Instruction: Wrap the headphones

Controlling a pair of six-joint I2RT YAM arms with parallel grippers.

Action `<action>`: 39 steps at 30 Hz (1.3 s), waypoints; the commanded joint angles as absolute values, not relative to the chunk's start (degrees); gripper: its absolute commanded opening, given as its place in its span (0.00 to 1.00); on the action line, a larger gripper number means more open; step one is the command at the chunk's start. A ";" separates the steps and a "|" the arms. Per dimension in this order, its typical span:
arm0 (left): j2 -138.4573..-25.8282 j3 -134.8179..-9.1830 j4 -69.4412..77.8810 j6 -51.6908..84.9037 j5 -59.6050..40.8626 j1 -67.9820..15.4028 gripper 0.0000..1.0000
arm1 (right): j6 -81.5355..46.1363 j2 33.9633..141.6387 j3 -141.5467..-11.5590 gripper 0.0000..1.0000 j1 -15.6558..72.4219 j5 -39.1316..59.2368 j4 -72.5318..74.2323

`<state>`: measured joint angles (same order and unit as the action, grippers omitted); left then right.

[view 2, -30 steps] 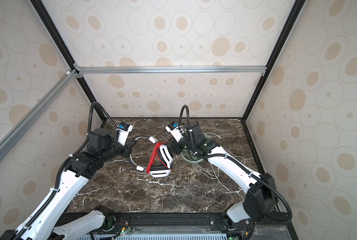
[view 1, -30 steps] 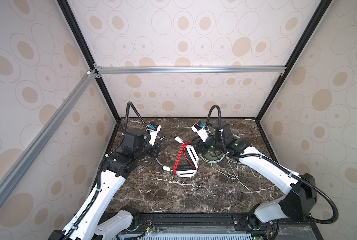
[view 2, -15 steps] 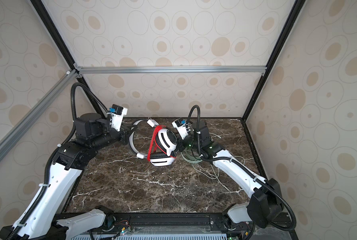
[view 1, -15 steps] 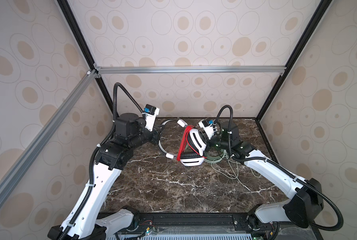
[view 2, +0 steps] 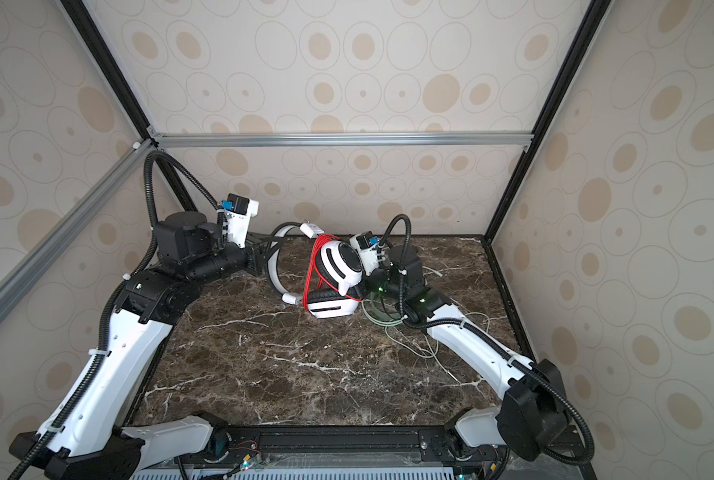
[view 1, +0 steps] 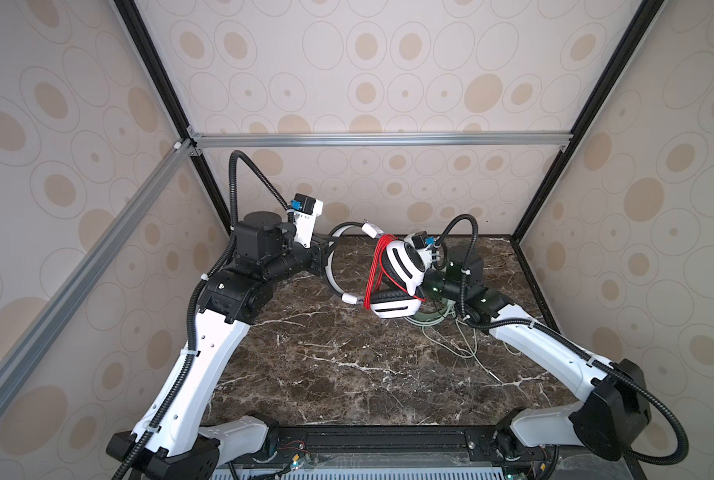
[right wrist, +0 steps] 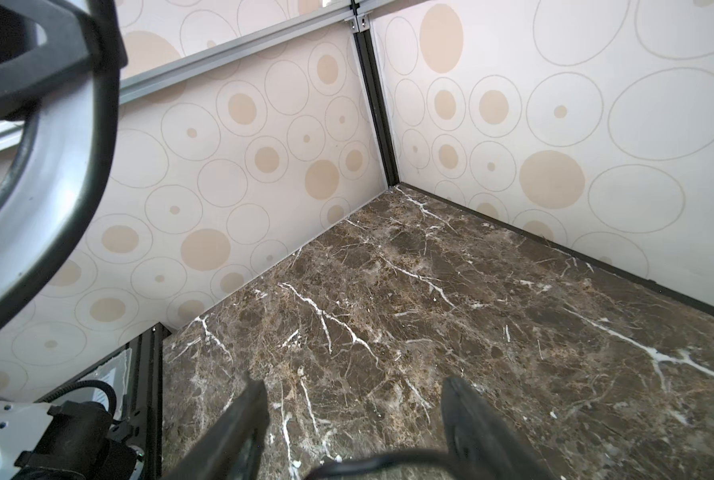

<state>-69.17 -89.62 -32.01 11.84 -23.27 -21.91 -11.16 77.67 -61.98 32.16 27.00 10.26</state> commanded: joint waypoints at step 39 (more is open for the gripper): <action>-78.76 -104.59 -25.59 44.15 -1.06 -17.13 0.00 | -14.87 74.73 -53.34 0.03 40.25 15.11 14.97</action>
